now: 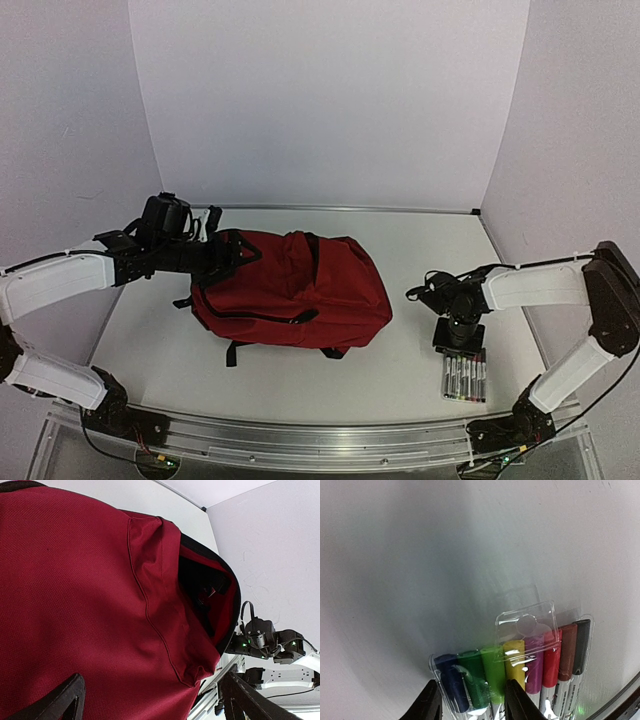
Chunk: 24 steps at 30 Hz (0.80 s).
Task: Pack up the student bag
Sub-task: Adjust the stationery at the center of the board.
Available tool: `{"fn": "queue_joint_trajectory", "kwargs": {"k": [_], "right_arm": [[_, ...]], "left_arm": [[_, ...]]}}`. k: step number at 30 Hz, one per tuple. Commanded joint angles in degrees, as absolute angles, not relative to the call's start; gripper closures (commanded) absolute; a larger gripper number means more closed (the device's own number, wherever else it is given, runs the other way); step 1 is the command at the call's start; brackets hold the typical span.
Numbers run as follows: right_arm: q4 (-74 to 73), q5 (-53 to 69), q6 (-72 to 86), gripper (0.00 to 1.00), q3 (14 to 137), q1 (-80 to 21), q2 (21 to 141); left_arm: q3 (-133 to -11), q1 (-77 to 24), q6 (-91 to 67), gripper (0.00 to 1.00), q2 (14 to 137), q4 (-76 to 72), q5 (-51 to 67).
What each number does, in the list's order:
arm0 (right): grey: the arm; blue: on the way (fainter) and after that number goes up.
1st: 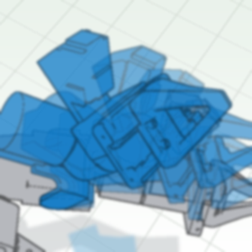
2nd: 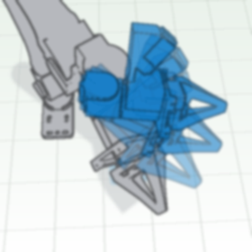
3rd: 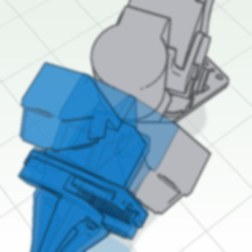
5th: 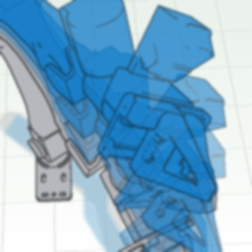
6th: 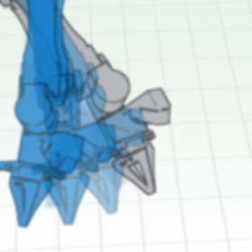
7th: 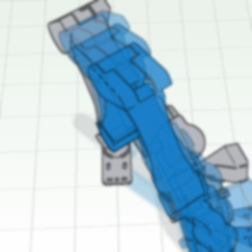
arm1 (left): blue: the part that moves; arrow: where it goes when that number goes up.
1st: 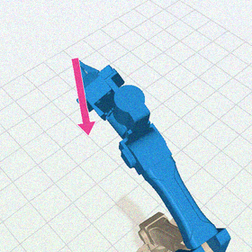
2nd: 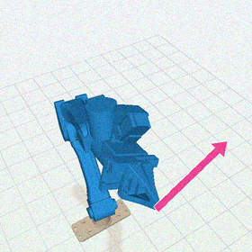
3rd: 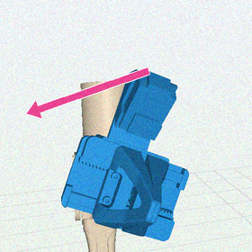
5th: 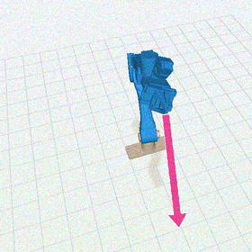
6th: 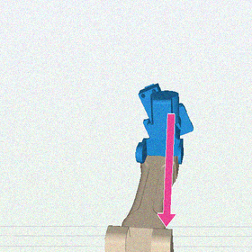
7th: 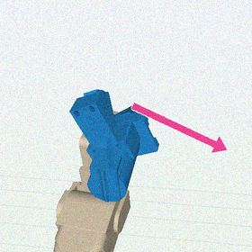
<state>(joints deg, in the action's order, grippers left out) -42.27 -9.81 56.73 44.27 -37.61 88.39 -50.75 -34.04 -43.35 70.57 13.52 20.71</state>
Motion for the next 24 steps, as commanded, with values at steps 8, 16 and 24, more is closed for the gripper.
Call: {"fn": "queue_joint_trajectory", "kwargs": {"k": [8,16,24], "right_arm": [[-29.37,-6.98,53.21,0.65,53.74,-45.79,98.73],[-33.70,-13.75,49.95,0.60,59.17,-47.30,97.45],[-39.81,-17.56,43.48,0.47,60.39,-42.18,95.80]], "left_arm": [[-51.28,-33.56,-43.28,0.05,68.92,13.08,19.20],[-51.02,-33.57,-43.72,0.04,67.62,14.28,18.18],[-50.76,-33.57,-44.03,0.04,67.31,14.15,18.32]]}}
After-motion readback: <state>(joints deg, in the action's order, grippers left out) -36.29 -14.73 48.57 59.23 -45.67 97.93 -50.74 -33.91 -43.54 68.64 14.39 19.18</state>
